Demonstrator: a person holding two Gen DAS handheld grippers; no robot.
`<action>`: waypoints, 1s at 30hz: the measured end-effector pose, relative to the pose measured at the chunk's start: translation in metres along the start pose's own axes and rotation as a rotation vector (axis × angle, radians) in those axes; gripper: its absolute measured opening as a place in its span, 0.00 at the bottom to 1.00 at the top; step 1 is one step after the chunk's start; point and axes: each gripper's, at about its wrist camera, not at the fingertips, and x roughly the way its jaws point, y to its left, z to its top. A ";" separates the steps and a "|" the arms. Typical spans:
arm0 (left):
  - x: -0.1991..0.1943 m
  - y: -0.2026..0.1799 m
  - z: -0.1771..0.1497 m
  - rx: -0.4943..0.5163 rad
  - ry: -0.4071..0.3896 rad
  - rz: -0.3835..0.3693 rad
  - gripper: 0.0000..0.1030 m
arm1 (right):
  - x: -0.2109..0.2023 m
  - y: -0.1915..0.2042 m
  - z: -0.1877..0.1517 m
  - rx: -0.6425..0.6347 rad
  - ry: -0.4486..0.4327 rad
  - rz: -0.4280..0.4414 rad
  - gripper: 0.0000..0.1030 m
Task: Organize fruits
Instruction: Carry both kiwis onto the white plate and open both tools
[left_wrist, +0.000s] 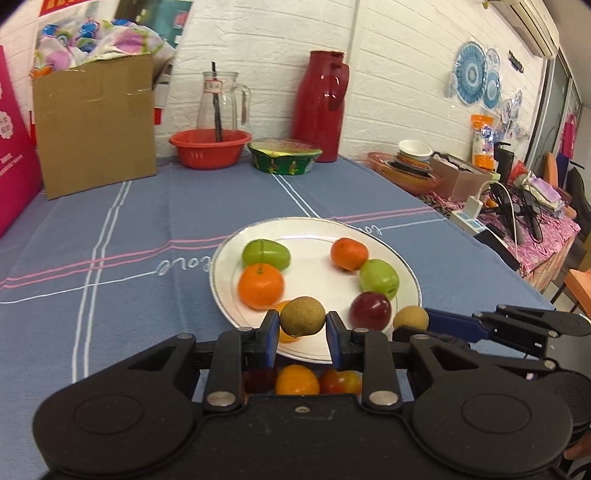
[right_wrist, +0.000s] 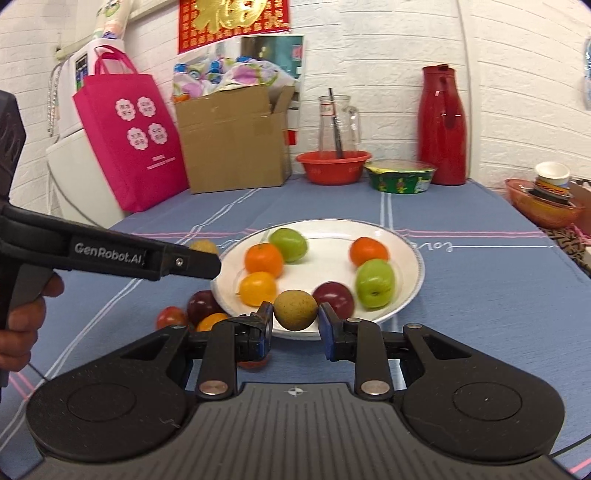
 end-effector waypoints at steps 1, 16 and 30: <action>0.004 -0.002 0.000 0.003 0.009 -0.005 1.00 | 0.001 -0.003 0.000 0.003 0.001 -0.011 0.45; 0.032 -0.013 -0.004 0.041 0.067 -0.029 1.00 | 0.013 -0.023 0.012 0.010 -0.038 -0.038 0.45; 0.047 -0.006 -0.006 0.040 0.085 -0.063 1.00 | 0.060 -0.023 0.036 0.028 0.030 0.072 0.45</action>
